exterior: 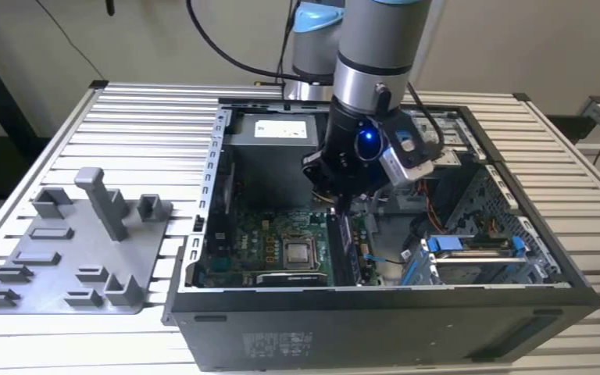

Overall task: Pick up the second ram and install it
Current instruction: 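Insert the second ram into the second slot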

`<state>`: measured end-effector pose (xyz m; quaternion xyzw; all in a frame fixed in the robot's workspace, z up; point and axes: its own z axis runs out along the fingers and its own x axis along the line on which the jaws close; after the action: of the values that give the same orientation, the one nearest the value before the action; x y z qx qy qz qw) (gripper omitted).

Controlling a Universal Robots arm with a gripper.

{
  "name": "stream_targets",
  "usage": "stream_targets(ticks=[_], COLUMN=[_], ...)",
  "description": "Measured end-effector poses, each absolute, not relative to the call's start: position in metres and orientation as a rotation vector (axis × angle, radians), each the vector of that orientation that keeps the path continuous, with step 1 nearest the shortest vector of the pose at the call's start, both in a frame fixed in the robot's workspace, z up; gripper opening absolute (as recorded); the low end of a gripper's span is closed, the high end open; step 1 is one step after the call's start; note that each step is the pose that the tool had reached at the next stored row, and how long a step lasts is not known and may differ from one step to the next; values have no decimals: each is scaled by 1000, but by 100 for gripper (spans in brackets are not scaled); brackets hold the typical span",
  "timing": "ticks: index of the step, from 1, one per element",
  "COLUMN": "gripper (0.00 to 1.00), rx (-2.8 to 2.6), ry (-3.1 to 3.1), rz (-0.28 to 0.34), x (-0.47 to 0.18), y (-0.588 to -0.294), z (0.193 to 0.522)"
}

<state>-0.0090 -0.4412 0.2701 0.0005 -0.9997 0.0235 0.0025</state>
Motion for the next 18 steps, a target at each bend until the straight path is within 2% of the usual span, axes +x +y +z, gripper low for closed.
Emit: stream_targets(ticks=[18], gripper=[14], rx=[-90], ry=[-3130], rz=[74], x=[-10], y=[-453], z=[241])
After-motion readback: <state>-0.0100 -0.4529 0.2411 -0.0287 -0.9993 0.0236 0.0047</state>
